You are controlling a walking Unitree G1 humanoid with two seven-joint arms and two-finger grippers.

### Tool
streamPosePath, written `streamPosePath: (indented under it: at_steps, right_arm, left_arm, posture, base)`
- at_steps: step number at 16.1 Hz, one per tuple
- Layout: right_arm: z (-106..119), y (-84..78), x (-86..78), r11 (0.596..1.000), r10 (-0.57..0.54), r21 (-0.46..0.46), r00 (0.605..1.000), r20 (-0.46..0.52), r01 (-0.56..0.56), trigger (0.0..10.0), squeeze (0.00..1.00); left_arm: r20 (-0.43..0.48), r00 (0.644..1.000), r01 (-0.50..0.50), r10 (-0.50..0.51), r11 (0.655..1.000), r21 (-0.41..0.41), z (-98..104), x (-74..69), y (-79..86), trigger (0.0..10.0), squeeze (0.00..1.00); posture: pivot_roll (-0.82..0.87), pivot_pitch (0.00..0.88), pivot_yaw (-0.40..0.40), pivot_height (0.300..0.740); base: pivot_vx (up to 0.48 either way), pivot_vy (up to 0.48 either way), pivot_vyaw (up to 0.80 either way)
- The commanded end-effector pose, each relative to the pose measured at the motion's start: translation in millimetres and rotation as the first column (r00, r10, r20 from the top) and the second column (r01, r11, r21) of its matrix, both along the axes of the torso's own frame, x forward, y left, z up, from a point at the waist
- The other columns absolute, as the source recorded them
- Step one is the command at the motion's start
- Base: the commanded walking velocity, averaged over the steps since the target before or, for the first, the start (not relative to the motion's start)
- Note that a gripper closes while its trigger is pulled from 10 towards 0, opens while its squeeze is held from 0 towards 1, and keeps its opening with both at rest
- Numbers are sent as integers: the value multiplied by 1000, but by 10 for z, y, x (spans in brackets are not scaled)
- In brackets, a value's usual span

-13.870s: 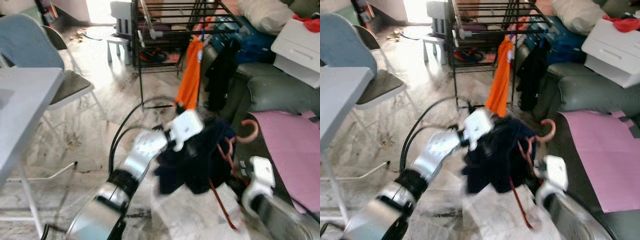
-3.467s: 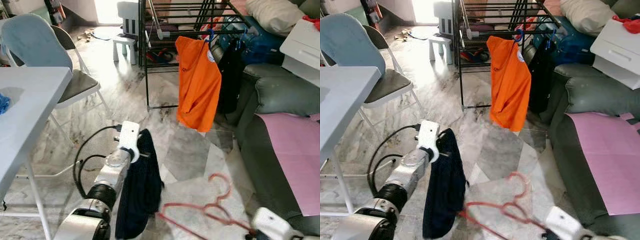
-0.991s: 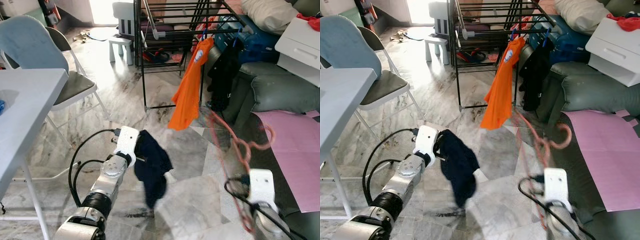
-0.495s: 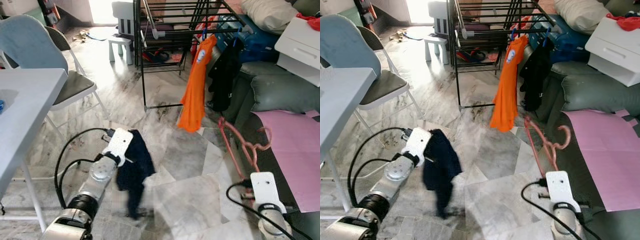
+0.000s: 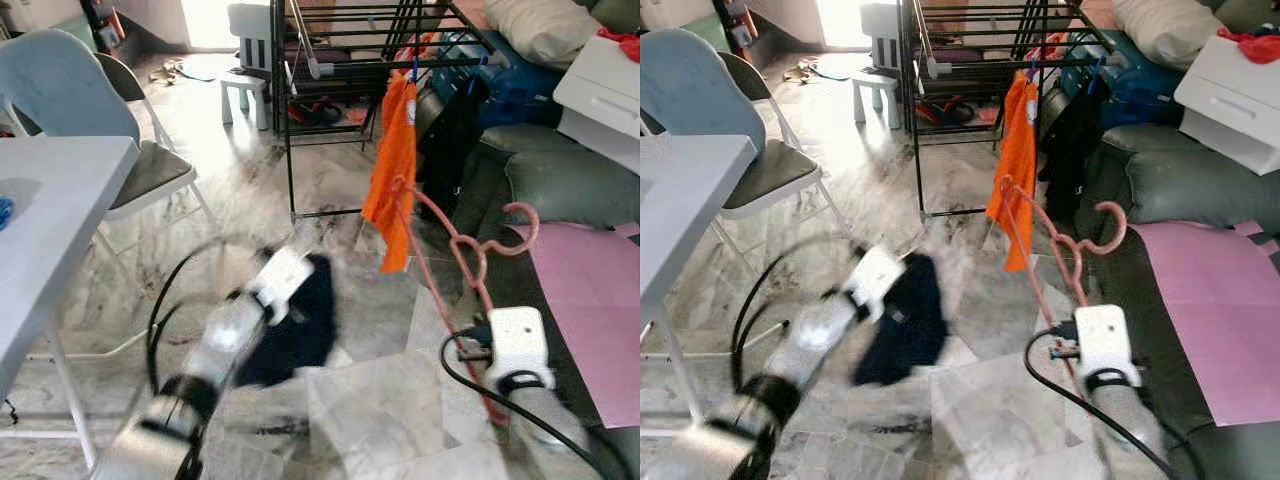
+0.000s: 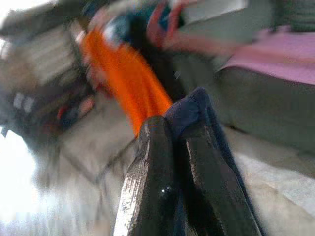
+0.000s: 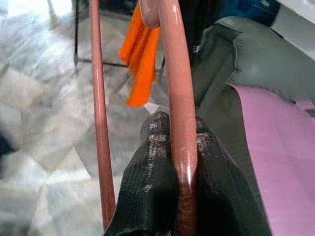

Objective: Hang hanger

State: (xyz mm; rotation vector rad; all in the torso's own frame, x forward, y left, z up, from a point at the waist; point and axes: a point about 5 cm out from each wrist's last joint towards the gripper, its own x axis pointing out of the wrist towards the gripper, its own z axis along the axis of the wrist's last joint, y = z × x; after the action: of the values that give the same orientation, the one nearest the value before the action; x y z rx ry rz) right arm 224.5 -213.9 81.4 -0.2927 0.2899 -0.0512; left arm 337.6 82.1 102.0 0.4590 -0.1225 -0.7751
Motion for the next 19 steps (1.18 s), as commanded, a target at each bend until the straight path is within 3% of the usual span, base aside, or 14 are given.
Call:
streamPosePath:
  at_steps: [1,5,7,12,14,19]
  right_arm:
    - [42,-69,-68,999,36,10,999,-39,-35,10000,0]
    - [181,-165,-212,985,173,12,978,-115,-173,10000,0]
    - [356,-318,-385,969,238,-23,958,-159,-245,10000,0]
    - [643,-620,-663,966,258,23,951,-169,-258,10000,0]
    - [661,-620,-741,956,294,51,936,-192,-289,10000,0]
    - [415,-318,-874,889,449,225,855,-259,-399,10000,0]
  left_arm:
    - [90,988,120,-126,990,68,186,36,-138,10000,0]
    - [145,986,63,-79,992,114,362,190,-172,10000,0]
    - [156,987,5,-26,992,128,410,263,-163,10000,0]
    - [130,990,-66,46,986,152,373,320,-117,10000,0]
    - [134,990,-72,50,984,165,382,334,-118,10000,0]
    - [159,987,-47,21,985,163,508,375,-170,10000,0]
  posture:
    - [-27,0,9,740]
    - [-56,0,29,740]
    - [-79,0,28,740]
    - [-88,0,34,740]
    - [-93,0,48,740]
    - [-97,0,69,740]
  base:
    - [0,0,0]
    - [0,0,0]
    - [0,0,0]
    - [0,0,0]
    - [0,0,0]
    - [0,0,0]
